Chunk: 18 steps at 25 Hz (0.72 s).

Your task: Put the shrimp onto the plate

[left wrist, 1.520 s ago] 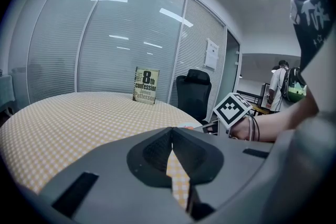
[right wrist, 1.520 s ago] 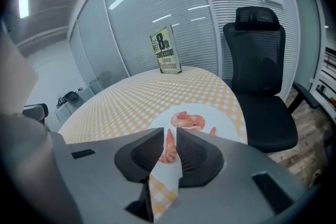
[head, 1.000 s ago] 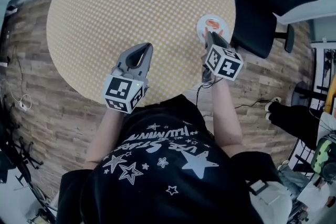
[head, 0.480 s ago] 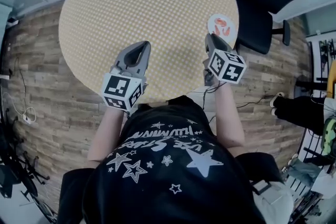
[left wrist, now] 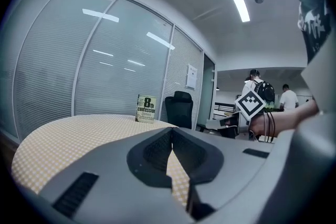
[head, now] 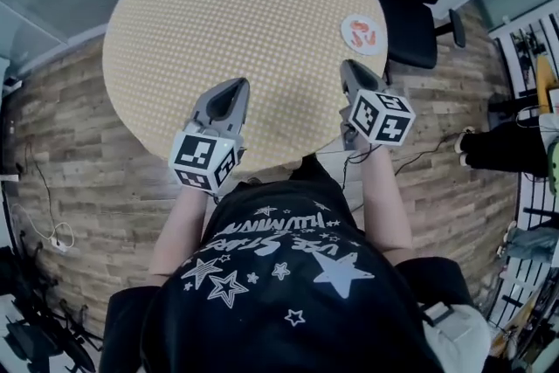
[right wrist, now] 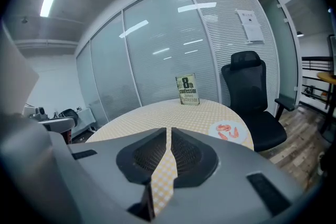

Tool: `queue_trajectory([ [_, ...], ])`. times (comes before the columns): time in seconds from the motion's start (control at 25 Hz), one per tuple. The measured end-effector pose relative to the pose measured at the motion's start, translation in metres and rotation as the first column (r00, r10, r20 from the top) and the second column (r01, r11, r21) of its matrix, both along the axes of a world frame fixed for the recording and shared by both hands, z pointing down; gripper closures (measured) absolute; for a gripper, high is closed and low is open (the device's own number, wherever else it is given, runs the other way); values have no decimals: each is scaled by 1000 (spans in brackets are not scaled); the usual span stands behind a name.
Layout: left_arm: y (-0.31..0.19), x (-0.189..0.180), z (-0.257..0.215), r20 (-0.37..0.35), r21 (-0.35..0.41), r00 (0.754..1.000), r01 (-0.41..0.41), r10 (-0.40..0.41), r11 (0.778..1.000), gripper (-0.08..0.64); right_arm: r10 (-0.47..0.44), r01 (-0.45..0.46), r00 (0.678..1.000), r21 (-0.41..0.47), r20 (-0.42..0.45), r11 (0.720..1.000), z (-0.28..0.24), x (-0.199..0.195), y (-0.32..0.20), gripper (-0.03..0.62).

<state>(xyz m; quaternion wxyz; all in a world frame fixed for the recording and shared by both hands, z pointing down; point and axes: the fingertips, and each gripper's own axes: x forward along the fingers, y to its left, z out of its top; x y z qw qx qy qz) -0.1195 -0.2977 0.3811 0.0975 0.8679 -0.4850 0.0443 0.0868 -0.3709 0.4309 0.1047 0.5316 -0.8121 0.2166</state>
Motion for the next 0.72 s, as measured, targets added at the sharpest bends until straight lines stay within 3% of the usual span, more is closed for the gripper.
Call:
queue_trajectory([
  [0.36,42,-10,22,-23,-58,996,-91,90,994,551,18,-18,1000,-13,-2,1000,-6,-15,70,563],
  [0.72,66,-5,32,-41,-74,997,-75,72,994,551,-45,47,999,39,-30,998,-17,-20,102,566],
])
